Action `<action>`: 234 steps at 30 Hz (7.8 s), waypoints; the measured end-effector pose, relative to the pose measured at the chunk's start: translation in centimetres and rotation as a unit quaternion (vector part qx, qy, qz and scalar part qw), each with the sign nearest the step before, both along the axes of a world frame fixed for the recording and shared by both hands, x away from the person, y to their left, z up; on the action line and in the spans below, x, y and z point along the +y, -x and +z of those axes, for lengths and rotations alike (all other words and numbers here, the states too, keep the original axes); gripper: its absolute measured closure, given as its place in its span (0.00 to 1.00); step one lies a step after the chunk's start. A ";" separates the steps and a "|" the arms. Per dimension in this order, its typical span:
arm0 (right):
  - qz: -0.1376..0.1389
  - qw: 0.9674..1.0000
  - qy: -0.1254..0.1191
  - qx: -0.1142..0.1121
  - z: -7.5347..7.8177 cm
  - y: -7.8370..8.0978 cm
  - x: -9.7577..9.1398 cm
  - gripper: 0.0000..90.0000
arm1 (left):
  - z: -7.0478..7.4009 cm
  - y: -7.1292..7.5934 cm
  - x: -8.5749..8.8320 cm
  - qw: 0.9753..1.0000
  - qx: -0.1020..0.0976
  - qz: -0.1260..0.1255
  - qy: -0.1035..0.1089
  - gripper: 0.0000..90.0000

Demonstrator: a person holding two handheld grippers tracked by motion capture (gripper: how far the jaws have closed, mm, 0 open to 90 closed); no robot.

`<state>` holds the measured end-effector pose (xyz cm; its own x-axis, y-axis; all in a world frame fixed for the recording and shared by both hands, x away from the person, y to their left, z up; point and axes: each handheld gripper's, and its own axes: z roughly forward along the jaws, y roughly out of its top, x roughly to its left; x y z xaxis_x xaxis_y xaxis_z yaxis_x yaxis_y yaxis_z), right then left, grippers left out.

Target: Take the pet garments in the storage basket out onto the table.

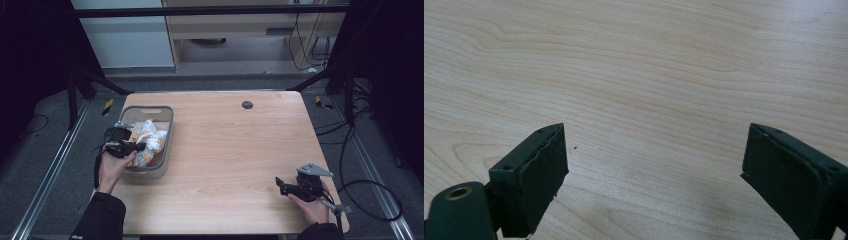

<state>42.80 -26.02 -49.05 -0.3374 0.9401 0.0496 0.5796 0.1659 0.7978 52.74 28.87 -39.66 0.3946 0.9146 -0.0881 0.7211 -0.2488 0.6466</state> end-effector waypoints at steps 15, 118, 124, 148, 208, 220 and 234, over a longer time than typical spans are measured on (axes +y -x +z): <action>-0.004 1.000 -0.005 -0.002 0.1 0.1 0.0 0.12 | 2.4 1.1 1.1 1.000 -0.025 0.004 0.007 0.92; -0.008 1.000 -0.001 -0.026 0.4 0.3 -0.2 0.11 | 12.0 5.2 -8.6 0.980 -0.065 -0.186 -0.016 0.92; -0.009 1.000 -0.001 -0.027 0.4 0.3 -0.2 0.11 | 11.6 5.2 -9.7 0.978 -0.061 -0.197 -0.019 0.92; -0.012 0.999 0.003 -0.034 0.4 0.4 -0.4 0.11 | 9.4 4.5 -15.0 0.968 -0.046 -0.247 -0.026 0.92; -0.017 0.999 0.011 -0.034 0.3 0.3 -0.4 0.11 | -1.6 3.7 -21.9 0.946 0.031 -0.320 -0.044 0.91; -0.017 0.999 0.011 -0.031 0.2 0.3 -0.4 0.11 | -2.8 4.0 -22.3 0.942 0.039 -0.328 -0.051 0.85; -0.017 0.999 0.012 -0.031 0.2 0.3 -0.4 0.11 | -3.4 4.8 -21.5 0.947 0.033 -0.318 -0.039 0.56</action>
